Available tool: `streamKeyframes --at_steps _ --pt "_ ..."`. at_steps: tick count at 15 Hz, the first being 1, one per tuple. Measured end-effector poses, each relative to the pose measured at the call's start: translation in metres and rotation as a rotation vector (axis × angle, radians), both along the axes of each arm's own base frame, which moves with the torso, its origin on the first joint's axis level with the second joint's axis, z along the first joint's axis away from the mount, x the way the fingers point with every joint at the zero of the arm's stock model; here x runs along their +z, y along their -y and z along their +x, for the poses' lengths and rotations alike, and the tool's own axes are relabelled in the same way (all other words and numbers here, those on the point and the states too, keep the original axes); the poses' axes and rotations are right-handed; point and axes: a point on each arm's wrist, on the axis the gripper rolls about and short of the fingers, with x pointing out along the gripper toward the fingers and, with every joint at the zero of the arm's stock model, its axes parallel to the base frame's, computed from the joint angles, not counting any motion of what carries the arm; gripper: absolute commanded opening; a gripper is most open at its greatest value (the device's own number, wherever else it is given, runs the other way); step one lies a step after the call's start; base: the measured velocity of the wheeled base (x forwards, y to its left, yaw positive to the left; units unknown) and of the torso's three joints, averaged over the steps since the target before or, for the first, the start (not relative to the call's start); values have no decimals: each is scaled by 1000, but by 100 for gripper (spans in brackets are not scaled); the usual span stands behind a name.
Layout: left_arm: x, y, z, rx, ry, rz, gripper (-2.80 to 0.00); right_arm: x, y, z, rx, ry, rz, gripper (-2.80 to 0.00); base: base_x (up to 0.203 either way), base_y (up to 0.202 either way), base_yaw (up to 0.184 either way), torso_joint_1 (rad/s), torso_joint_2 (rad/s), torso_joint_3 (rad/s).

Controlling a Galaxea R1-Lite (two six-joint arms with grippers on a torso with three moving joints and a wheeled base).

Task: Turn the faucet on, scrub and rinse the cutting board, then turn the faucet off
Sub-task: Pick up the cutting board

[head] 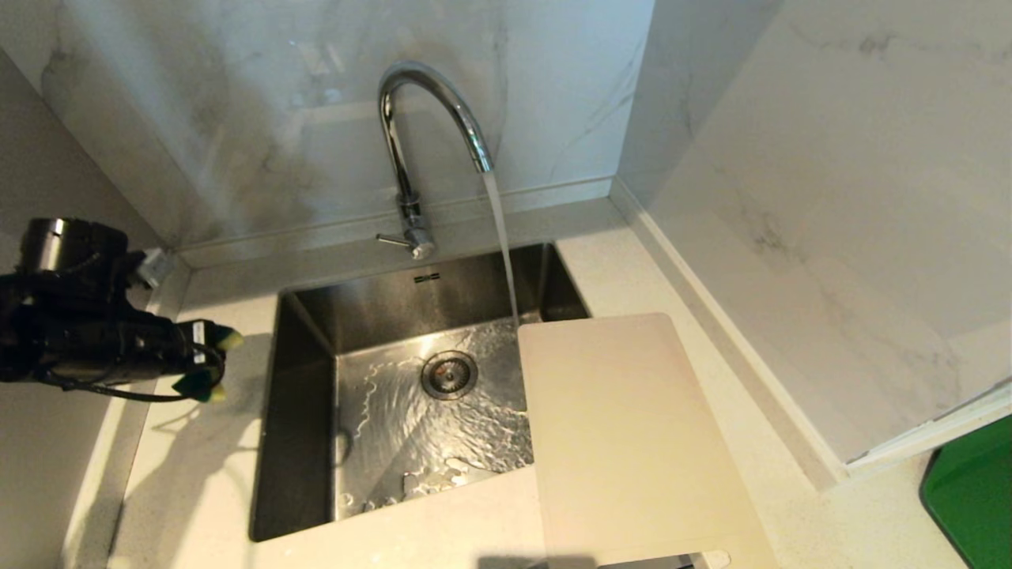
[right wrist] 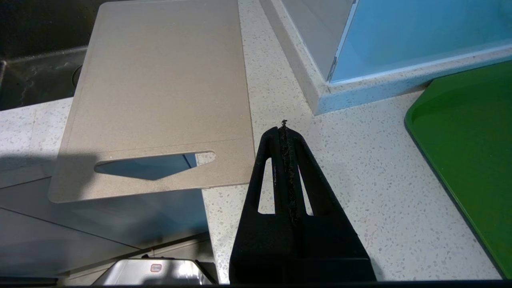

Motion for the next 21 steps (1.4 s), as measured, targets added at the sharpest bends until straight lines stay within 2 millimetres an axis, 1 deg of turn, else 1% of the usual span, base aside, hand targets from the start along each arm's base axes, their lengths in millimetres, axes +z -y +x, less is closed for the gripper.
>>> streamKeyframes --at_steps 3,4,6,8,9,10,11,12,13,15,17,19,21 --pt "72 -3 -21 -13 163 43 -280 0 0 0 0 0 0 -280 0 0 0 0 0 0" --pt "99 -4 -33 -16 224 64 -280 0 0 0 0 0 0 -280 0 0 0 0 0 0" --pt "145 -6 -59 -17 325 97 -280 0 0 0 0 0 0 -280 0 0 0 0 0 0" --pt "185 -9 -92 -9 423 130 -280 0 0 0 0 0 0 -280 0 0 0 0 0 0" --pt "204 -12 -112 3 476 153 -280 0 0 0 0 0 0 -280 0 0 0 0 0 0" --pt "216 -15 -131 17 517 180 -280 0 0 0 0 0 0 -280 0 0 0 0 0 0" --pt "225 -17 -147 28 553 202 -280 0 0 0 0 0 0 -280 0 0 0 0 0 0" --pt "231 -18 -165 38 591 220 -280 0 0 0 0 0 0 -280 0 0 0 0 0 0" --pt "233 -18 -179 42 614 226 -280 0 0 0 0 0 0 -280 0 0 0 0 0 0" --pt "225 -17 -204 39 620 229 -280 0 0 0 0 0 0 -280 0 0 0 0 0 0" --pt "208 -16 -227 29 602 226 -280 0 0 0 0 0 0 -280 0 0 0 0 0 0" --pt "184 -14 -249 20 577 223 -280 0 0 0 0 0 0 -280 0 0 0 0 0 0" --pt "151 -12 -271 13 545 219 -280 0 0 0 0 0 0 -280 0 0 0 0 0 0"
